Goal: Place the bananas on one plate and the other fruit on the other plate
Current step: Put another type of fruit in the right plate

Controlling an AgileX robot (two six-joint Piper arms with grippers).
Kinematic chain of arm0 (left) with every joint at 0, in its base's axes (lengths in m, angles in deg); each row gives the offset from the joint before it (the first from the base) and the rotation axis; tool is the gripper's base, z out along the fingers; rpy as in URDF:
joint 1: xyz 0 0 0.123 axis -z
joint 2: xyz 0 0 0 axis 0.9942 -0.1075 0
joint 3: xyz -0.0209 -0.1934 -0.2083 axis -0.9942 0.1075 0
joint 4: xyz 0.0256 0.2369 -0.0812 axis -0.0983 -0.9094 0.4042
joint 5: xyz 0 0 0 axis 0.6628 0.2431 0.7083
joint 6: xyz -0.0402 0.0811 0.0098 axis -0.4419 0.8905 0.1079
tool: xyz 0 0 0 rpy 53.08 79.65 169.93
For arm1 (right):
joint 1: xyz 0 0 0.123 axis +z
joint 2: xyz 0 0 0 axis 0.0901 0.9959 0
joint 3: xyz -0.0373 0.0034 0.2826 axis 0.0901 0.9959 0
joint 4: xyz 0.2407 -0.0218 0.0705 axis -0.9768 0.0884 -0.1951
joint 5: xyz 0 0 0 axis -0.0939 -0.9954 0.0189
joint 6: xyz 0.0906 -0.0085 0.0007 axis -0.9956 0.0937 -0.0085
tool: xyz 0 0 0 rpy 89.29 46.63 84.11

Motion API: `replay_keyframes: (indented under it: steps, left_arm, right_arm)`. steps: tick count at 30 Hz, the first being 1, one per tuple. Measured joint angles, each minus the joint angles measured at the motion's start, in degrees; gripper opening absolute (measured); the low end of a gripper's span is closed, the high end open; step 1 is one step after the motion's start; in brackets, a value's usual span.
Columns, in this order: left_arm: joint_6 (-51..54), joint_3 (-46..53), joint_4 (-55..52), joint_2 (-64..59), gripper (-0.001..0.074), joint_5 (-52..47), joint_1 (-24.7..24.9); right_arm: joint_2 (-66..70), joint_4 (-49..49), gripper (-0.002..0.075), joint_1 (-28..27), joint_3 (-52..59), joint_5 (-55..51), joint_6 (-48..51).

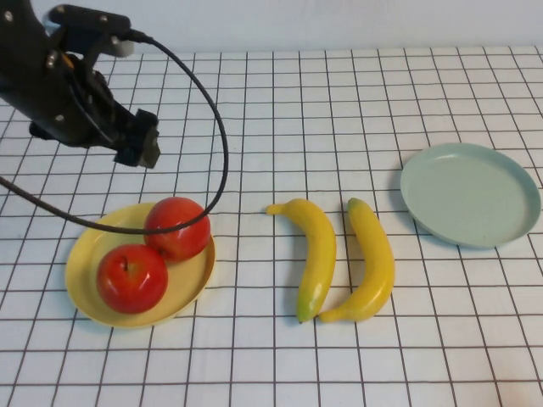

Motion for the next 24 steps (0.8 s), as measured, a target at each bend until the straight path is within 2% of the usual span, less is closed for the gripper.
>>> replay_keyframes:
  steps: [2,4,5,8,10,13,17,24]
  left_arm:
    - [-0.98,2.30,-1.80,3.99,0.0650,1.20,0.00]
    - [-1.57,6.02,-2.66,8.21,0.0571,3.89,0.00]
    - [-1.63,8.73,-2.75,10.84,0.0494,5.71,0.00]
    - [-1.78,18.97,-2.48,18.94,0.0188,12.73,0.00]
    - [-2.06,25.88,-2.20,25.11,0.0087,17.91,0.00]
    - [-3.08,35.36,-2.20,33.79,0.0026,25.67,0.00]
    - [-6.57,46.08,-3.63,45.07,0.0004,30.89,0.00]
    - [-12.35,52.60,-13.10,58.92,0.0001,31.94,0.00]
  right_arm:
    - [0.00,0.00,-0.0016,0.00,0.00,0.00,0.00]
    - [0.00,0.00,-0.0016,0.00,0.00,0.00,0.00]
    - [0.00,0.00,-0.0016,0.00,0.00,0.00,0.00]
    - [0.00,0.00,-0.0016,0.00,0.00,0.00,0.00]
    - [0.00,0.00,-0.0016,0.00,0.00,0.00,0.00]
    - [0.00,0.00,-0.0016,0.00,0.00,0.00,0.00]
    - [0.00,0.00,-0.0016,0.00,0.00,0.00,0.00]
    - [0.00,0.00,-0.0016,0.00,0.00,0.00,0.00]
